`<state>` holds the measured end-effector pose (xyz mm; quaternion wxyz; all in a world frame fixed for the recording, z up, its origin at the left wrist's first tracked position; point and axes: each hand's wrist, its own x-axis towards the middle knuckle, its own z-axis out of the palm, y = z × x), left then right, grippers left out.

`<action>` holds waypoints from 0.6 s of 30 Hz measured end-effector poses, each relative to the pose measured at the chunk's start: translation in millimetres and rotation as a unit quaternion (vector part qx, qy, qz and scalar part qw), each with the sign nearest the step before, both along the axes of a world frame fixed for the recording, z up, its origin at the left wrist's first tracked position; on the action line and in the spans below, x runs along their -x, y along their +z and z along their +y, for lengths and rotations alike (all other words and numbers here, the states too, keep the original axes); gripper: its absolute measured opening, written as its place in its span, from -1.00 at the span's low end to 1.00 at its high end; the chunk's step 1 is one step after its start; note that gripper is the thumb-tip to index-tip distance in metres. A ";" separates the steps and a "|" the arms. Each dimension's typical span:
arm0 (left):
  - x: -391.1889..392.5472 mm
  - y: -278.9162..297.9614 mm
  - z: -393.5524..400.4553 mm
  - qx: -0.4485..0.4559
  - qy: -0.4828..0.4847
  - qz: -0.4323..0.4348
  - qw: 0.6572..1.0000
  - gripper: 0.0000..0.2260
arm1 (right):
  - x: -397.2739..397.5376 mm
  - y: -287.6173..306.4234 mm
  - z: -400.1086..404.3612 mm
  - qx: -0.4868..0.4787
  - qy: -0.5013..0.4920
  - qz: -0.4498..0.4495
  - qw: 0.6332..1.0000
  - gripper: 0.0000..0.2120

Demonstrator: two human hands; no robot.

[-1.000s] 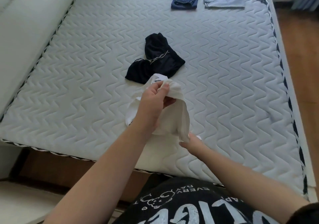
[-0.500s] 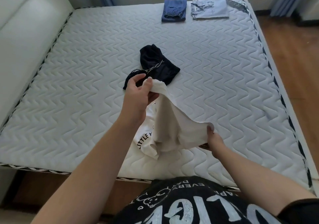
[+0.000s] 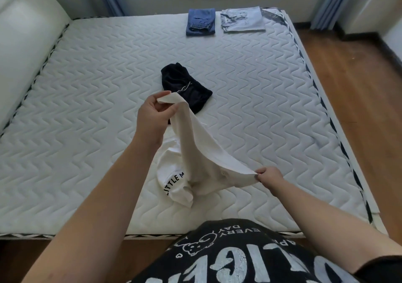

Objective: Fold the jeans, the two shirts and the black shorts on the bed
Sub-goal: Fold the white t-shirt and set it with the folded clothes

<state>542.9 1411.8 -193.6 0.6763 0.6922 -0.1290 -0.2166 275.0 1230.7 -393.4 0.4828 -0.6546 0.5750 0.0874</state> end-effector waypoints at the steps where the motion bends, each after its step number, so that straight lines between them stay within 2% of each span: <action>1: -3.6 -1.1 2.8 -0.003 0.008 -0.007 1.000 -0.67 | 5.9 0.7 -0.3 0.020 -0.005 0.024 1.000 -0.80; 3: -11.4 -5.2 10.0 -0.007 0.022 -0.020 1.000 -0.72 | 17.0 -3.9 -2.8 0.037 -0.032 0.046 0.998 -0.78; 5: -17.2 -11.4 17.0 -0.014 0.026 -0.031 0.999 -0.80 | 22.2 -8.9 -4.0 0.016 -0.092 0.030 0.995 -0.73; 7: -18.9 -19.5 22.1 -0.024 0.026 -0.029 0.999 -0.89 | 20.6 -7.5 -0.8 -0.050 -0.204 -0.059 0.976 -0.75; 8: -17.7 -22.7 23.9 -0.027 0.027 -0.024 0.999 -0.93 | 17.0 -2.4 3.0 -0.086 -0.266 -0.107 0.954 -0.77; 10: -15.6 -28.8 26.8 -0.032 0.029 -0.017 0.999 -0.99 | 11.1 4.3 6.1 -0.103 -0.334 -0.162 0.923 -0.71; 15: -16.6 -33.5 26.1 -0.038 0.040 -0.012 0.998 -0.89 | -2.5 22.5 -2.6 -0.044 -0.305 -0.171 0.936 -0.51; 18: -20.8 -26.4 17.9 -0.035 0.030 -0.021 0.999 -0.84 | -10.9 37.2 -16.3 -0.022 -0.234 -0.213 0.948 -0.62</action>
